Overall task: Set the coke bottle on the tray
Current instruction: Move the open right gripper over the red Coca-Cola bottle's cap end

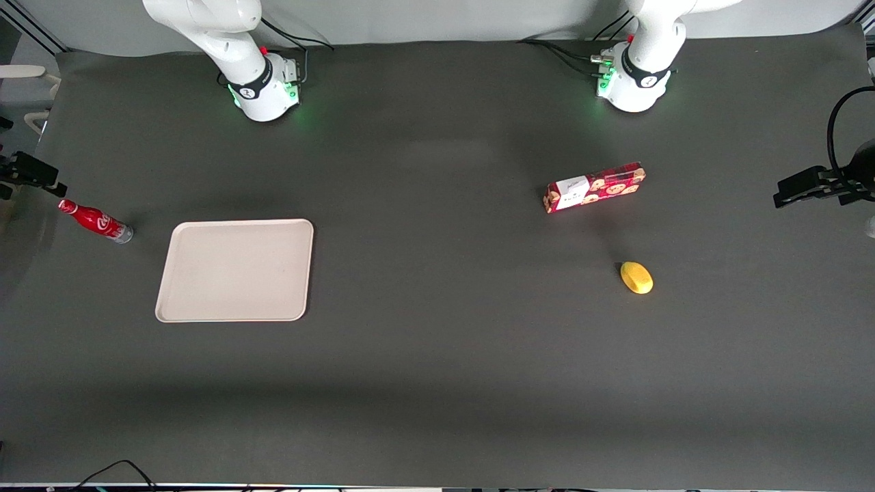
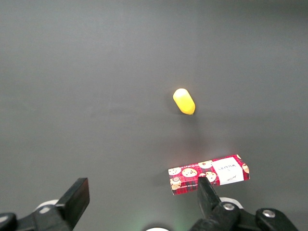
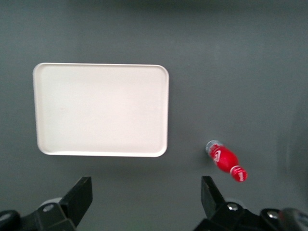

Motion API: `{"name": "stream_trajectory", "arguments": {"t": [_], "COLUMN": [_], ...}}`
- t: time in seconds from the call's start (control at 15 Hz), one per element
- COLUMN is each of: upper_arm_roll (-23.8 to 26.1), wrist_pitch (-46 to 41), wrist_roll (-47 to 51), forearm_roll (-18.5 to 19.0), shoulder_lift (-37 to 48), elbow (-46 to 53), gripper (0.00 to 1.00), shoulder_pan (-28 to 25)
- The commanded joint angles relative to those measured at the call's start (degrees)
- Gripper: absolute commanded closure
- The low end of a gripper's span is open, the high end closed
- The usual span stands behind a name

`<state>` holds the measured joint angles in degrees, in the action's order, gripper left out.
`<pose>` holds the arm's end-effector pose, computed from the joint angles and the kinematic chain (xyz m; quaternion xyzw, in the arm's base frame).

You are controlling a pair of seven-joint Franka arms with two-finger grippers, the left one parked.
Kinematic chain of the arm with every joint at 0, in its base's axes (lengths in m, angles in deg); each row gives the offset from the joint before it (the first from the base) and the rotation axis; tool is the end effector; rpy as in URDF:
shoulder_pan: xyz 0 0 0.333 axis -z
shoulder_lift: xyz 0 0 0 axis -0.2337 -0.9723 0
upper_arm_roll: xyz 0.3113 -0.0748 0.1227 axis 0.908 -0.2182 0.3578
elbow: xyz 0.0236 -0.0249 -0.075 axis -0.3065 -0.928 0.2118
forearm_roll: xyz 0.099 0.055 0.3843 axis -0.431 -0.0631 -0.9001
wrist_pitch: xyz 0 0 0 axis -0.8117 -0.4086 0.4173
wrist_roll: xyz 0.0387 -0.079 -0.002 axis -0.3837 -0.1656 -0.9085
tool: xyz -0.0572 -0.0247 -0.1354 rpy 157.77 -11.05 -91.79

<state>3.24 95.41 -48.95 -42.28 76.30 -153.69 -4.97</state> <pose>0.5005 -0.1753 0.5425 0.9999 0.0053 0.0061 0.0083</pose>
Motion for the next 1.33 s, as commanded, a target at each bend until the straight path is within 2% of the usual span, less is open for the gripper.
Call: {"name": "stream_trajectory", "arguments": {"t": [0.0, 0.33, 0.6, 1.27], "upper_arm_roll": [-4.97, -12.70, -15.88, -17.82], "wrist_pitch": [11.71, 25.53, 35.72, 41.71], "wrist_roll": [-6.81, -17.79, -22.82, -30.12], "forearm_roll": [0.58, 0.50, 0.50, 0.50], "shoulder_lift": [2.06, 1.62, 0.48, -4.62], "elbow": [-11.25, -21.19, -27.87, -28.76], "gripper": [0.00, 0.00, 0.00, 0.00], "shoulder_pan": [-0.29, -0.11, 0.07, 3.32]}}
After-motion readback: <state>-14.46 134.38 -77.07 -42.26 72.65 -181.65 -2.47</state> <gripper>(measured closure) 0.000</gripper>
